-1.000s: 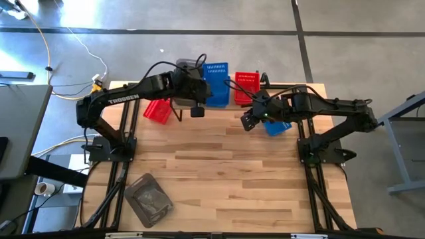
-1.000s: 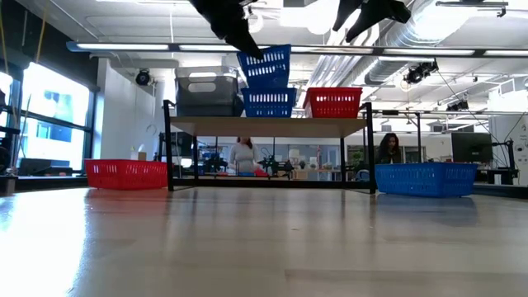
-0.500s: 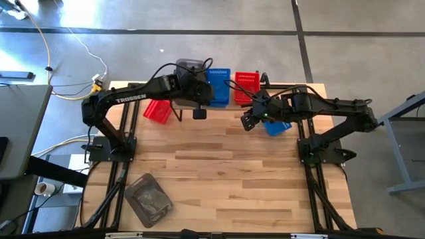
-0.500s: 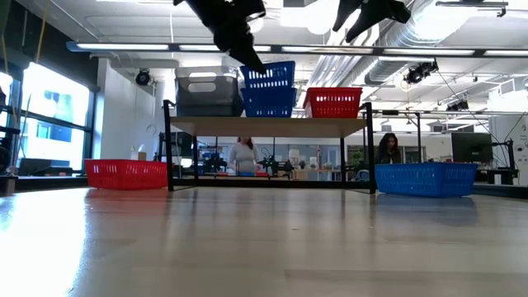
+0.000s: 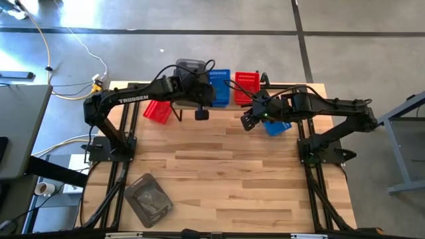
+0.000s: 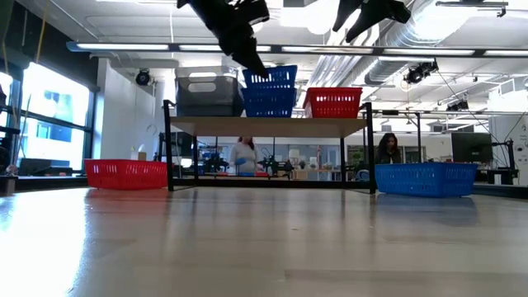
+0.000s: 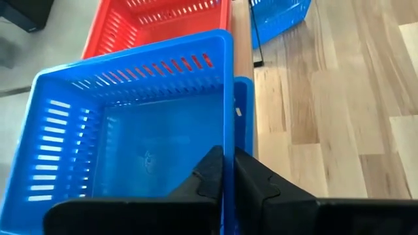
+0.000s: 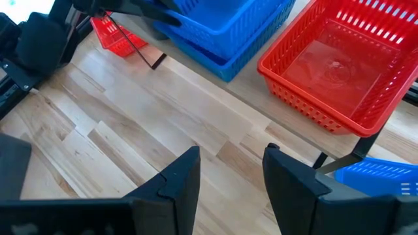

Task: Stack baskets on shelf by color
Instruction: Stack the bottom blue bin on top of the blue bin on the shelf, then stack the red bin on top of the red bin on the shelf

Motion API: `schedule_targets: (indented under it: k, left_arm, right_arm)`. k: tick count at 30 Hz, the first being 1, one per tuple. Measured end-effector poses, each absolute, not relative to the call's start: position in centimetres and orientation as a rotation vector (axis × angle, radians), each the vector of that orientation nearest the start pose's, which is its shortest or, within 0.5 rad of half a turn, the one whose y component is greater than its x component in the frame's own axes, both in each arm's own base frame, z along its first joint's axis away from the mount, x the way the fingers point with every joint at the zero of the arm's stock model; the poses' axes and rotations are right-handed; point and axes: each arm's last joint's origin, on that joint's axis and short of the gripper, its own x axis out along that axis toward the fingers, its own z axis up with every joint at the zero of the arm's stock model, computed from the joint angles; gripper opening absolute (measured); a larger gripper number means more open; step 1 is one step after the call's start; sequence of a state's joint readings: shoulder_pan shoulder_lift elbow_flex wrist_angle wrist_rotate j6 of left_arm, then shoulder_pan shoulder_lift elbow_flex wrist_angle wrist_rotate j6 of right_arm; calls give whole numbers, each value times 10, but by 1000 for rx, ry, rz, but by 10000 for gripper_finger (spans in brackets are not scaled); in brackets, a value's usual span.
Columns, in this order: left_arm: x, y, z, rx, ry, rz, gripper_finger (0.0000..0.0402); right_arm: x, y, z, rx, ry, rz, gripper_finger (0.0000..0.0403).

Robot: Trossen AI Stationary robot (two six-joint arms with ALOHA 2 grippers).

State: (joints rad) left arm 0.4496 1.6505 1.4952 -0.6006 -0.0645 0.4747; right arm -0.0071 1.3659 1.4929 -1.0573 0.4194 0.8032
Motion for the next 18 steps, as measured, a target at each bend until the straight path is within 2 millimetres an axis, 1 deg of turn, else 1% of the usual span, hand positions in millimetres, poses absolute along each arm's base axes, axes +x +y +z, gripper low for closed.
schedule_targets:
  k: [6, 11, 18]
  left_arm:
    - [326, 158, 322, 305, 853, 316, 38]
    - [328, 156, 322, 309, 850, 310, 67]
    - [332, 154, 326, 259, 783, 348, 112]
  right_arm:
    - [258, -14, 377, 543, 698, -730, 151]
    - [258, -14, 377, 543, 699, -730, 151]
    - [257, -14, 376, 540, 711, -733, 151]
